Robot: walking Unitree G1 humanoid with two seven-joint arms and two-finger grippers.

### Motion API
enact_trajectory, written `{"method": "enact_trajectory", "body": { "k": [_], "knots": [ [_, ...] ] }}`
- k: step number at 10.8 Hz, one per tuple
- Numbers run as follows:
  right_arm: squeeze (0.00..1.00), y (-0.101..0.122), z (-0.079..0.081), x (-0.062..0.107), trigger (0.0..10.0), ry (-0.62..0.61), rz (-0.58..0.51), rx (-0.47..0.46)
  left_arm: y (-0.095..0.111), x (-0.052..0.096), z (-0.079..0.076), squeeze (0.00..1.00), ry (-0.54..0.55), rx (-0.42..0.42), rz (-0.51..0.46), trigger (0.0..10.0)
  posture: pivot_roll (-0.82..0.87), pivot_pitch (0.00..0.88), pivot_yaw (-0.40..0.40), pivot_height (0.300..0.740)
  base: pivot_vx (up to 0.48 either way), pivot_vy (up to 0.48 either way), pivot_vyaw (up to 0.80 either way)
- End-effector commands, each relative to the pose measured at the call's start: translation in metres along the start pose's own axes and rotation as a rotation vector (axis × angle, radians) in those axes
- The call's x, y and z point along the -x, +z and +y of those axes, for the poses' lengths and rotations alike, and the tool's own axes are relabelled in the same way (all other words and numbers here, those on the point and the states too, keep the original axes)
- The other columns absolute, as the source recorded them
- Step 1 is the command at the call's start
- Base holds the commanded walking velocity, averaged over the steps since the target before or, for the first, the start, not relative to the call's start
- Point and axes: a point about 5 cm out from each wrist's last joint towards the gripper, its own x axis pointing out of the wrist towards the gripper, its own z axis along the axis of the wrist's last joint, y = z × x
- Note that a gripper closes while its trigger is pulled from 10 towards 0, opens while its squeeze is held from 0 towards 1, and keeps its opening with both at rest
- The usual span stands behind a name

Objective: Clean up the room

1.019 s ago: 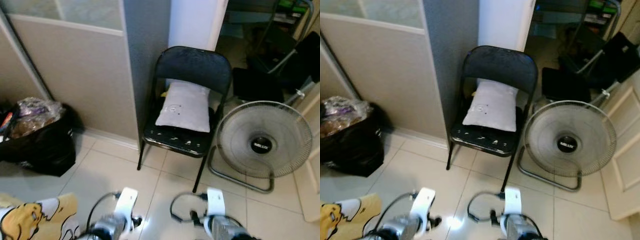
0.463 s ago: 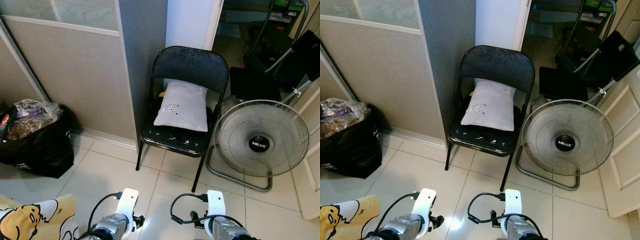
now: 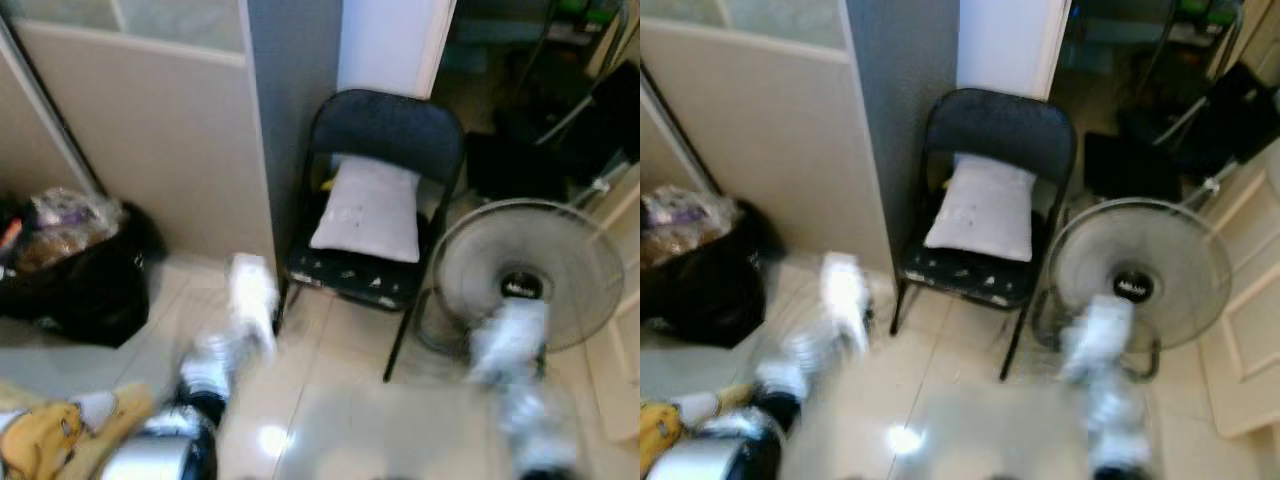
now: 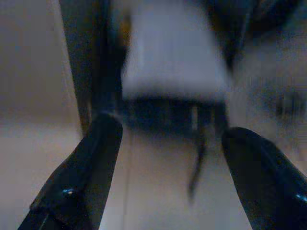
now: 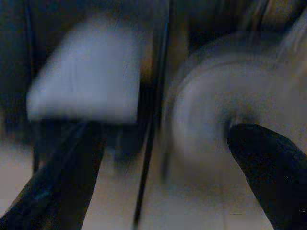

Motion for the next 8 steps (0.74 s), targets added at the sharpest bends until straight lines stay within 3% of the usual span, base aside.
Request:
{"method": "enact_trajectory", "body": {
  "k": [1,2,3,4,5,6,7,8],
  "knots": [
    [0.00,-0.001,0.016,0.003,10.0,0.044,0.017,-0.052,0.013,-0.005,-0.011,0.00,-0.038,-0.011,-0.050,10.0,-0.12,0.000,-0.001,0.740,0.000,0.000,0.00],
    [0.00,0.020,0.016,0.004,10.0,0.029,-0.055,-0.009,0.015,-0.003,-0.020,0.00,-0.086,-0.233,-0.038,10.0,-0.10,0.000,-0.006,0.740,0.000,0.000,0.00],
    [0.00,0.037,0.019,0.017,10.0,0.075,-0.154,-0.031,0.020,0.012,-0.027,0.00,-0.131,-0.230,-0.109,10.0,-0.11,0.000,-0.002,0.740,0.000,0.000,0.00],
    [0.00,0.051,0.022,0.042,10.0,0.111,-0.212,-0.023,0.037,0.037,-0.027,0.00,-0.130,-0.069,-0.222,10.0,-0.10,0.000,0.001,0.740,0.000,0.000,0.00],
    [0.00,0.057,0.023,0.053,10.0,0.091,-0.218,-0.025,0.042,0.054,-0.024,0.00,-0.097,-0.085,-0.276,10.0,-0.11,0.000,0.000,0.740,0.000,0.000,0.00],
    [0.00,0.062,0.029,0.053,10.0,0.088,-0.232,-0.025,0.040,0.057,-0.023,0.00,-0.046,-0.007,-0.305,10.0,-0.11,0.000,0.001,0.740,0.000,0.000,0.00],
    [0.00,0.061,0.027,0.045,10.0,0.049,-0.236,-0.103,0.034,0.046,-0.004,0.00,0.131,0.128,-0.289,10.0,-0.12,0.000,0.006,0.740,0.000,0.000,0.00],
    [0.00,0.058,0.018,0.042,10.0,-0.002,-0.223,-0.196,0.029,0.046,-0.004,0.00,0.137,0.067,-0.260,10.0,-0.12,0.000,0.007,0.740,0.000,0.000,0.00]
  ]
}}
